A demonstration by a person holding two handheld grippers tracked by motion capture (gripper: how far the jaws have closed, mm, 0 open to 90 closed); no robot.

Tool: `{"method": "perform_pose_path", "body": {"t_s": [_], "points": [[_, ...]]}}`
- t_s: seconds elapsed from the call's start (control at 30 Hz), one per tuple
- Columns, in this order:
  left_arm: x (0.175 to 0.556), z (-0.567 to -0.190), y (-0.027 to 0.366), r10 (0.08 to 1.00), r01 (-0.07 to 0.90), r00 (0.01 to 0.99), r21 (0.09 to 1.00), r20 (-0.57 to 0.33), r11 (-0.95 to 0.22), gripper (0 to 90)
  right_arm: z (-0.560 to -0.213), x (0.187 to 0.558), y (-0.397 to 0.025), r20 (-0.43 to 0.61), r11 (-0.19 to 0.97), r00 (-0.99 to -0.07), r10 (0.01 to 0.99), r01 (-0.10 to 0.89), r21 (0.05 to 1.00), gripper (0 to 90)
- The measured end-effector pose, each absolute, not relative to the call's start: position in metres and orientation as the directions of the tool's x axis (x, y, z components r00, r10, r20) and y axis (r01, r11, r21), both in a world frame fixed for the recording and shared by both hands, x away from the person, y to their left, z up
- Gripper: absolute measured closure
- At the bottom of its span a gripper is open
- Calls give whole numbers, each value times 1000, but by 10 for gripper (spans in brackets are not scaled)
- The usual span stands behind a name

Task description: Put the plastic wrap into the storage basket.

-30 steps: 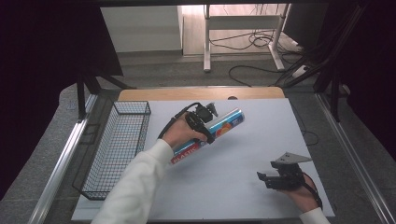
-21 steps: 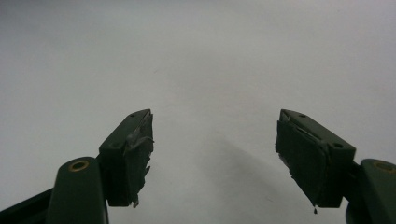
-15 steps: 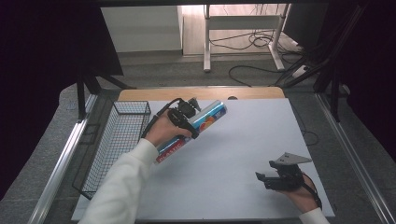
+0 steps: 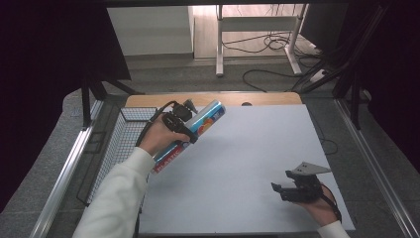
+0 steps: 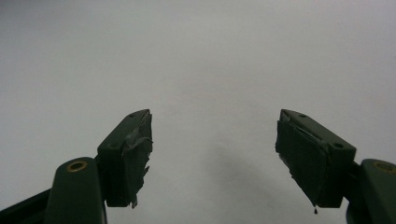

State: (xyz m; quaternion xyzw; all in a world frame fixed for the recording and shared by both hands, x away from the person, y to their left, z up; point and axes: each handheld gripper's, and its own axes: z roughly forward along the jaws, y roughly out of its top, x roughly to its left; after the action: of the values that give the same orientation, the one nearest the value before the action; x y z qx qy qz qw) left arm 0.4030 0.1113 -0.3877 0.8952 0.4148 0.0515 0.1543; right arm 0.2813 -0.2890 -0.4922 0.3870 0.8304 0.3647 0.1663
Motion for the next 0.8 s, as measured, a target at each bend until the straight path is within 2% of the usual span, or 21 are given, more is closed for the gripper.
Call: {"method": "perform_pose_path", "body": {"t_s": [0.5, 0.8], "points": [[397, -377, 150, 791, 760, 609, 324, -56, -563, 316, -491, 281, -289, 3, 432, -643, 766, 518, 738, 277], [392, -380, 180, 834, 802, 549, 309, -49, -510, 315, -491, 280, -288, -3, 437, -644, 765, 515, 738, 277]]}}
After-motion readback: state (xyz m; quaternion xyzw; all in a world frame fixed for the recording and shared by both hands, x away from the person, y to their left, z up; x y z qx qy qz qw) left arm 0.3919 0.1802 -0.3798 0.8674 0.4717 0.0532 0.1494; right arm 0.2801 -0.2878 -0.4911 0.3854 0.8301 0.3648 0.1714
